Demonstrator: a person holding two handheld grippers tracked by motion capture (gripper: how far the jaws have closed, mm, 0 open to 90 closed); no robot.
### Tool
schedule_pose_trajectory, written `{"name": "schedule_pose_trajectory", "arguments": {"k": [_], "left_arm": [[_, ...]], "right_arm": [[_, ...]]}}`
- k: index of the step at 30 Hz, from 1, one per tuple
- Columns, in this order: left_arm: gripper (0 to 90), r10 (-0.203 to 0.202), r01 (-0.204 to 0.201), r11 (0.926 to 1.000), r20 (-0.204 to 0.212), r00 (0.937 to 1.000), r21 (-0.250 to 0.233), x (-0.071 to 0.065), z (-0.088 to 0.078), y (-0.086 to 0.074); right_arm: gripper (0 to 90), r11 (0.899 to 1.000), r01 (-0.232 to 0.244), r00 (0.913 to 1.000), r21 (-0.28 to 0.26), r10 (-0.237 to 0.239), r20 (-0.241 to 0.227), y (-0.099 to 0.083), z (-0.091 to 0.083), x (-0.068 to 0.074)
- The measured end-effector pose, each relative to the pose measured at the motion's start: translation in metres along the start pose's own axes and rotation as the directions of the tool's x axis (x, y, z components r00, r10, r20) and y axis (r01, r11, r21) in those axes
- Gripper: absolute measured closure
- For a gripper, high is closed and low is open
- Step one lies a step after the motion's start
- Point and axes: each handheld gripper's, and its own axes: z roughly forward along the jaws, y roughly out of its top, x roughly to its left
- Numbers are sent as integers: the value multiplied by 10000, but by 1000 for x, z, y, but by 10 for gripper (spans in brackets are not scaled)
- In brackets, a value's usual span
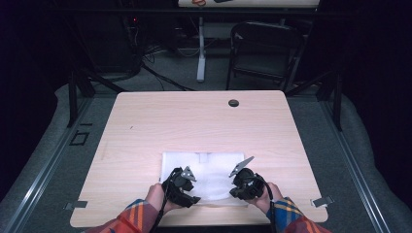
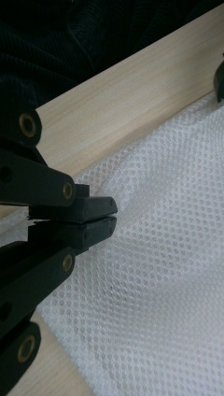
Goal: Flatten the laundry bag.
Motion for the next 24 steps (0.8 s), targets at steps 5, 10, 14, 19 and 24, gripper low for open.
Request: {"name": "schedule_pose_trajectory", "arguments": {"k": [5,10,14,19,24], "left_arm": [[357,337,-338,9991,-67,9994,-260,-8,2,10],[358,990,-986,9950,-314,9946,145,-19,15,19],[526,1276,-1268,9915,-302,9914,288,-21,21,21],[746,1197,-1190,9922,-165,9927,378,-20,25,21],[838,882,-882,9959,6,9961,217,-15,26,20]], "right_arm": [[893,9992,-144,9996,-377,134,-250,0,-9,-5],[892,9968,-392,9988,-690,371,-315,1,-12,-7],[891,9970,-331,9990,-700,309,-315,0,-11,-7],[874,9982,-285,9993,-528,272,-250,0,-8,-6],[821,9984,-163,9998,-550,156,-123,-1,-10,-1]]}}
